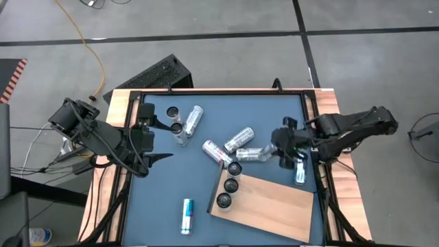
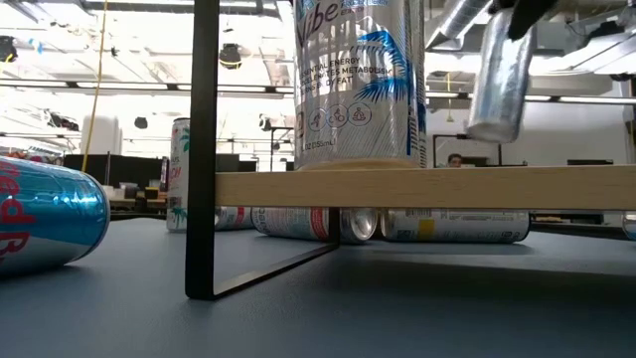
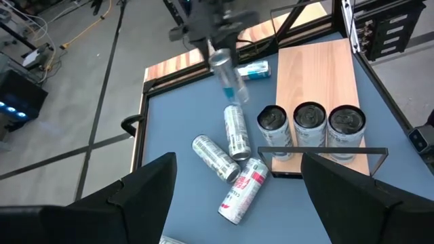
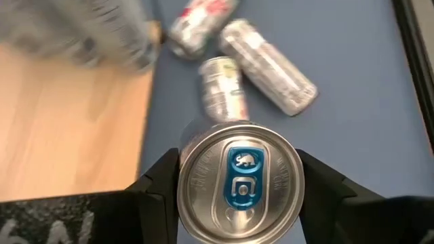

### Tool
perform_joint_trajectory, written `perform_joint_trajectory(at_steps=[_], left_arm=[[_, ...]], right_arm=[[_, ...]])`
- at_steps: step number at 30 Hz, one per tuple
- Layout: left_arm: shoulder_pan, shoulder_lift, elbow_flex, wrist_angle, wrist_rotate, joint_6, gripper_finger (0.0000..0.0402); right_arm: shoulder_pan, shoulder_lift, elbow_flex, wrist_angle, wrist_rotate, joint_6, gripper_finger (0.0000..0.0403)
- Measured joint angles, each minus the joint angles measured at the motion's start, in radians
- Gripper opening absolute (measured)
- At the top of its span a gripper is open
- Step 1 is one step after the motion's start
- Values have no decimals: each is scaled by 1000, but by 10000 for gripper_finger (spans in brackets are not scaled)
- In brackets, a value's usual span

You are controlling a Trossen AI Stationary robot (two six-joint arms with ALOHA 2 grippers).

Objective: Place canned beverage on shelf
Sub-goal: Put the top blue soda can on the shelf

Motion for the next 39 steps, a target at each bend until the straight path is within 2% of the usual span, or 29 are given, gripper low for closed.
perform_joint_trajectory(at_steps=[7, 11, 17, 24, 32, 39], left_arm=[[0, 0, 0, 0, -1, 7, 303], [0, 1, 0, 0, -1, 7, 303], [0, 2, 0, 0, -2, 7, 303], [0, 2, -42, 5, -3, 11, 303], [0, 2, -93, 33, -3, 50, 303], [0, 2, -93, 60, -3, 59, 303]], right_arm=[[228, 137, 108, -31, 1, -219, 197], [303, 239, 194, -25, 11, -261, 198], [328, 378, 310, -46, 1, -310, 203], [311, 502, 385, -40, -109, -343, 204], [342, 583, 388, 54, -121, -417, 204], [362, 588, 387, 183, -119, -431, 205]])
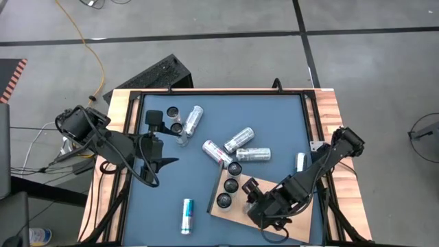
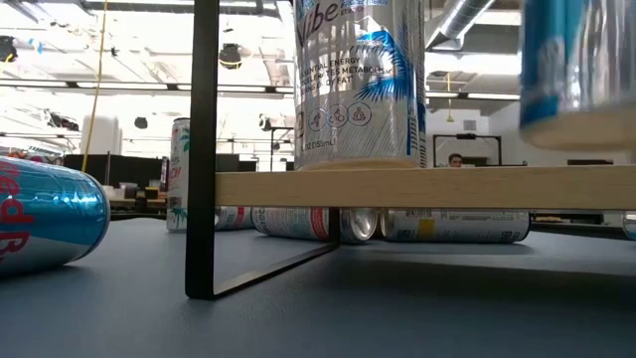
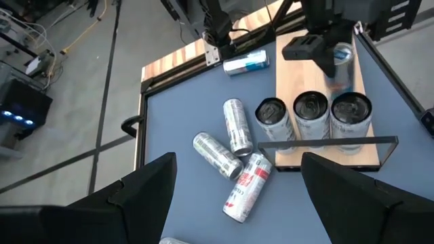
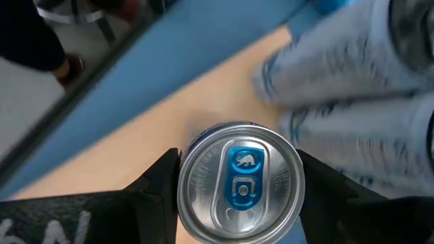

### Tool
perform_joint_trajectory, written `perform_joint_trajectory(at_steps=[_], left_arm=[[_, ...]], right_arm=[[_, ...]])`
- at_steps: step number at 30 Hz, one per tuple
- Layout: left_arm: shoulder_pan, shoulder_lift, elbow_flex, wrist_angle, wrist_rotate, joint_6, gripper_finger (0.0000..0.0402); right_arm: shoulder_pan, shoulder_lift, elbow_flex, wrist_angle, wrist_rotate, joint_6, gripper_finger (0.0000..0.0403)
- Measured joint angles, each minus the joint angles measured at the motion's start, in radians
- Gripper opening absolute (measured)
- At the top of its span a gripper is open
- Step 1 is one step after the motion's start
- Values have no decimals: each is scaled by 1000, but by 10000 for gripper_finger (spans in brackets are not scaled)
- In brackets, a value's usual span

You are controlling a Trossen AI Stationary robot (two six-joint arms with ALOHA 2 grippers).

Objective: Place canned beverage on shelf
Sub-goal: Put the top blue soda can on the shelf

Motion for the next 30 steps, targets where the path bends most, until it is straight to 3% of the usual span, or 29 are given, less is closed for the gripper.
perform_joint_trajectory(at_steps=[30], left_arm=[[0, -1, 0, 9, 0, 5, 303]], right_arm=[[-20, -2, -11, 1, -6, 63, 275]])
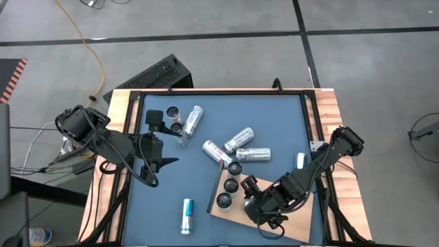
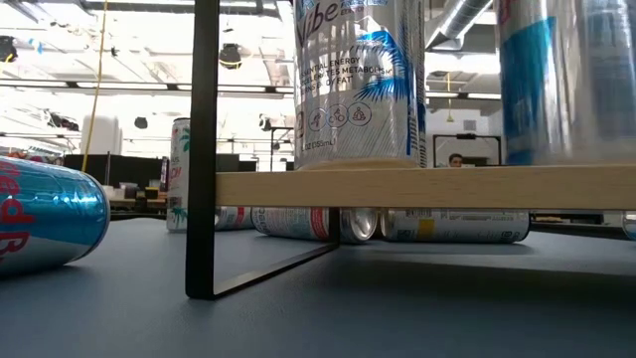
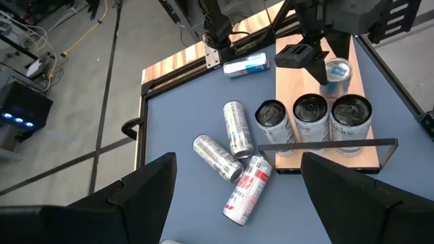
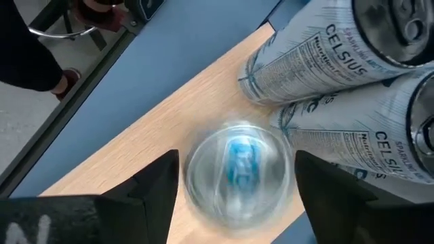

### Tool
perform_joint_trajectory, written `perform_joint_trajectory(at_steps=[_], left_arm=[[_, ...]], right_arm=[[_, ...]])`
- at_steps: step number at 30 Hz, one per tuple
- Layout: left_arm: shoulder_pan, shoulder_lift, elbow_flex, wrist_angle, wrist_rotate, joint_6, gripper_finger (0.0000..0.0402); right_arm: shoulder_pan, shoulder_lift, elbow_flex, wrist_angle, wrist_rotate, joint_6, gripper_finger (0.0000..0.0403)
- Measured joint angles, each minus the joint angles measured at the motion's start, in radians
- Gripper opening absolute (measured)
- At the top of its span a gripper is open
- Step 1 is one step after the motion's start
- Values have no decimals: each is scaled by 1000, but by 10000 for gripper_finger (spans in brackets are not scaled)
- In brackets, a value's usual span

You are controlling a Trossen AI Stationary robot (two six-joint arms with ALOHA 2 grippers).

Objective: Place canned beverage on shelf
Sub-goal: Put the top blue soda can on the shelf

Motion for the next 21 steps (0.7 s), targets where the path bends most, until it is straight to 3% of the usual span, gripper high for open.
perform_joint_trajectory(at_steps=[7, 11, 15, 21], left_arm=[[0, 0, 0, 0, 0, 0, 303], [0, 0, 0, 0, 0, 0, 303], [0, 0, 0, 0, 0, 0, 303], [0, 0, 0, 0, 0, -11, 303]], right_arm=[[0, 0, 1, 6, 0, 12, 277], [-11, 0, 56, -3, 16, 118, 278], [-19, -2, 152, -47, 53, 301, 278], [8, -3, 210, -207, 169, 724, 278]])
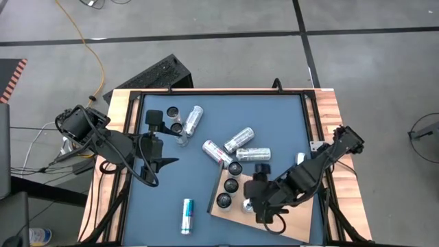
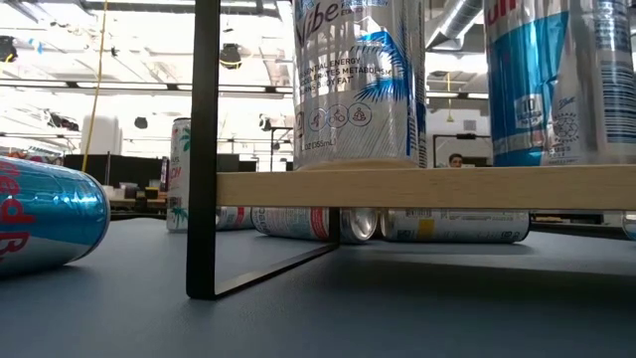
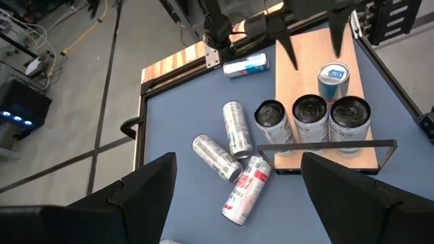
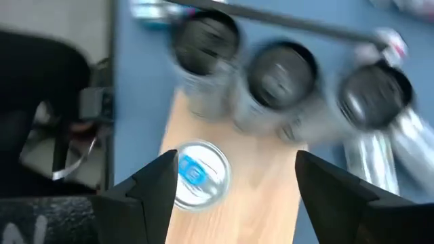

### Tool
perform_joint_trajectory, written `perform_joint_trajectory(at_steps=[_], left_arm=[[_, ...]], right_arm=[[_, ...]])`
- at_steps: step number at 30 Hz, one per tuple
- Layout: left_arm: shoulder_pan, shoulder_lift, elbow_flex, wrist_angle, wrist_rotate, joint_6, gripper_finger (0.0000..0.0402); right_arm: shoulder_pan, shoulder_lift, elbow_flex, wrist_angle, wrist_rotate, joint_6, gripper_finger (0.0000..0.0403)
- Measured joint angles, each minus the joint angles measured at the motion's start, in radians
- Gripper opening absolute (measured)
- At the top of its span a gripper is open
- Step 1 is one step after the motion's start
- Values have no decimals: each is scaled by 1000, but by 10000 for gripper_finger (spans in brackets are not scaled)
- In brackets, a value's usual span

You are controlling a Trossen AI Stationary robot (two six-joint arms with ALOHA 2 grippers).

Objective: Place canned beverage on shelf
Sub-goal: Put the top blue soda can on the shelf

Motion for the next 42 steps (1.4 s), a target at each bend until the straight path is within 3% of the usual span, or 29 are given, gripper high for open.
perform_joint_trajectory(at_steps=[8, 11, 21, 29, 42], left_arm=[[0, 0, 0, 7, 0, -7, 303], [0, 0, 0, 7, 0, 0, 303], [0, 0, 0, 8, 3, -13, 303], [0, 0, 0, 16, 6, -20, 303], [0, 0, 0, 25, 8, -34, 303]], right_arm=[[159, 5, -78, -43, 329, 641, 278], [177, 5, -86, -33, 395, 818, 278], [147, 140, -86, 19, 403, 660, 278], [173, 215, -81, 47, 486, 747, 278], [197, 214, -82, -64, 474, 852, 278]])
